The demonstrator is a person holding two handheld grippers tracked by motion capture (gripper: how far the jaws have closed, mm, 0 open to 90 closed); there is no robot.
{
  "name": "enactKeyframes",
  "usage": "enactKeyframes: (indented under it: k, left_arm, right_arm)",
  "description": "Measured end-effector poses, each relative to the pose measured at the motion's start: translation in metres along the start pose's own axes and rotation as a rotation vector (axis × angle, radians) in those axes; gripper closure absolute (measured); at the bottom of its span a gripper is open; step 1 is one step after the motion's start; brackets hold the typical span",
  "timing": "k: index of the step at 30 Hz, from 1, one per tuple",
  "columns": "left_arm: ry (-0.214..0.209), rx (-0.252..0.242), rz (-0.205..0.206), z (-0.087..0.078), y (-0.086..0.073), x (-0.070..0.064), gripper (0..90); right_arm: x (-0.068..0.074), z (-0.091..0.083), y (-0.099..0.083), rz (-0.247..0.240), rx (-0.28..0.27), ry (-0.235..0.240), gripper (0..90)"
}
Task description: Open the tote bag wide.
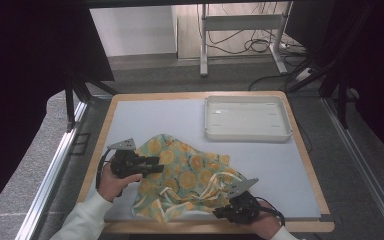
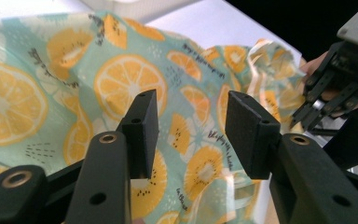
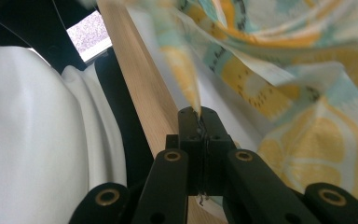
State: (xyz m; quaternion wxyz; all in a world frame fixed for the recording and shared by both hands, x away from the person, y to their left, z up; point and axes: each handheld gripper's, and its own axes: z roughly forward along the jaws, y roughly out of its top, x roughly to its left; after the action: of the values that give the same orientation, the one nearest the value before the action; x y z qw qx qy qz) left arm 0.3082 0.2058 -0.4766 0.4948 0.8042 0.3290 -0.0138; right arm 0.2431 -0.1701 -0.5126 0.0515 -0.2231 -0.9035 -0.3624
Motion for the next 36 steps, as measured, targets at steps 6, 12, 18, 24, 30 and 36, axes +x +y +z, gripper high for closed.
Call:
enactKeyframes:
  k: [6,12,18,24,30,36]
  left_arm:
    - [0.002,0.021,0.001,0.005,-0.002,0.000,54.2]
    - [0.002,0.034,-0.004,0.008,-0.004,0.001,54.3]
    - [0.005,0.046,-0.001,0.011,-0.004,0.000,54.4]
    - [0.010,0.060,0.004,0.012,-0.006,0.001,54.5]
    - [0.010,0.062,0.006,0.013,-0.007,-0.001,54.6]
    - [0.015,0.062,0.004,0.013,-0.007,0.000,54.7]
  right_arm:
    - [0.003,-0.010,-0.003,0.027,-0.037,-0.045,59.6]
    - [0.007,-0.054,0.017,0.020,-0.189,-0.129,48.2]
    - [-0.013,-0.059,0.045,0.007,-0.177,-0.220,38.7]
    - [-0.029,-0.039,0.067,-0.025,-0.075,-0.216,31.3]
    - [-0.040,-0.016,0.070,-0.035,0.045,-0.178,34.4]
    - [-0.040,-0.005,0.065,-0.072,0.096,-0.156,73.3]
